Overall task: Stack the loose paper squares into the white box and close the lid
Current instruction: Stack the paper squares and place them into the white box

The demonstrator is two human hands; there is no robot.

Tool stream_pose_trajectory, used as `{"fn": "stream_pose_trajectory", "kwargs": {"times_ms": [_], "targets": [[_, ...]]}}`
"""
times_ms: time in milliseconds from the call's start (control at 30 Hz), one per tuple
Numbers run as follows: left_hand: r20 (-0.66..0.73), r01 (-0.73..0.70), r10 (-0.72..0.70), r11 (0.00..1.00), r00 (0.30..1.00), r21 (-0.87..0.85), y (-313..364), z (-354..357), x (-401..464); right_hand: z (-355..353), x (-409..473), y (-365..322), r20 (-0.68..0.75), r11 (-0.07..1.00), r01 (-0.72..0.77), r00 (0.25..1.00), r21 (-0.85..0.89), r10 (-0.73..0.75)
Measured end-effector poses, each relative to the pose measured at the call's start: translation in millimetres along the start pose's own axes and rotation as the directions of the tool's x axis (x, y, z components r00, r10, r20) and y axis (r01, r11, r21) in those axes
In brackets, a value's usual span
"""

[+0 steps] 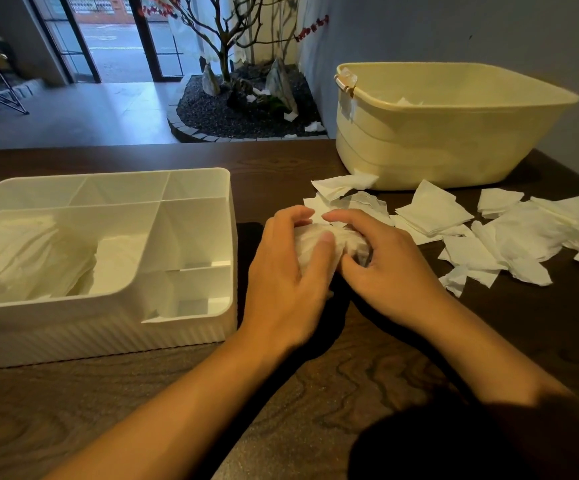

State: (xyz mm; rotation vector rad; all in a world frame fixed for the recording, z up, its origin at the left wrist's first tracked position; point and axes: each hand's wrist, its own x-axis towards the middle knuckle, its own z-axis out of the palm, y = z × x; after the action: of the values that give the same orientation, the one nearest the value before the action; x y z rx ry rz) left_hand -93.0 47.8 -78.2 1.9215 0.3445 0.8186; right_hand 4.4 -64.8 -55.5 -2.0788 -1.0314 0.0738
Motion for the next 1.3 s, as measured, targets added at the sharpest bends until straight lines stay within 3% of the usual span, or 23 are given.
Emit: {"fn": "stream_pose_trajectory", "kwargs": {"times_ms": [100, 233, 433, 567, 700, 933, 1067, 1167, 1300], "targets": [[0.032, -0.027, 0.025, 0.996, 0.999, 0.085, 0.2, -0.5, -1.9, -2.8, 0.9, 1.9, -0.015, 0.994, -0.047, 0.999, 0.096, 0.049], [-0.014, -0.006, 0.006, 1.000, 1.000, 0.008, 1.0, -6.3, 1.2, -9.1, 2.8, 5.4, -0.059, 0.977, -0.095, 0.992, 0.190, 0.108], [0.054, 0.013, -0.014, 1.000, 0.998, 0.012, 3.9, -7.0, 0.1, -13.8, 4.2, 0.2, -0.035, 0.960, -0.075, 0.996, 0.268, 0.088], [0.066, 0.068, -0.062, 0.993, 0.996, -0.100, 1.2, -8.7, 2.8, -25.4, 5.1, -1.4, -0.077, 0.927, -0.066, 0.992, 0.369, 0.102], [0.115, 0.010, 0.001, 0.996, 0.993, -0.090, 6.0, -8.1, -0.5, -22.8, 3.7, -4.6, -0.046, 0.908, -0.065, 0.995, 0.414, 0.092], [0.100, 0.071, -0.065, 0.996, 0.993, -0.057, -1.1, -6.8, 1.5, -29.5, 6.7, 1.5, -0.067, 0.752, -0.094, 0.981, 0.653, 0.180], [0.244, 0.120, -0.075, 0.977, 0.967, -0.174, 1.9, -9.5, 3.1, -27.7, 9.1, 1.4, 0.031, 0.613, -0.150, 0.979, 0.776, 0.200], [0.320, 0.174, -0.097, 0.959, 0.942, -0.222, 1.9, -9.7, 4.9, -25.5, 9.3, 1.0, 0.126, 0.549, -0.213, 0.973, 0.808, 0.192], [0.294, 0.179, -0.098, 0.949, 0.951, -0.260, -0.4, -9.3, 7.0, -22.6, 11.0, 4.0, 0.165, 0.535, -0.281, 0.953, 0.797, 0.254]]}}
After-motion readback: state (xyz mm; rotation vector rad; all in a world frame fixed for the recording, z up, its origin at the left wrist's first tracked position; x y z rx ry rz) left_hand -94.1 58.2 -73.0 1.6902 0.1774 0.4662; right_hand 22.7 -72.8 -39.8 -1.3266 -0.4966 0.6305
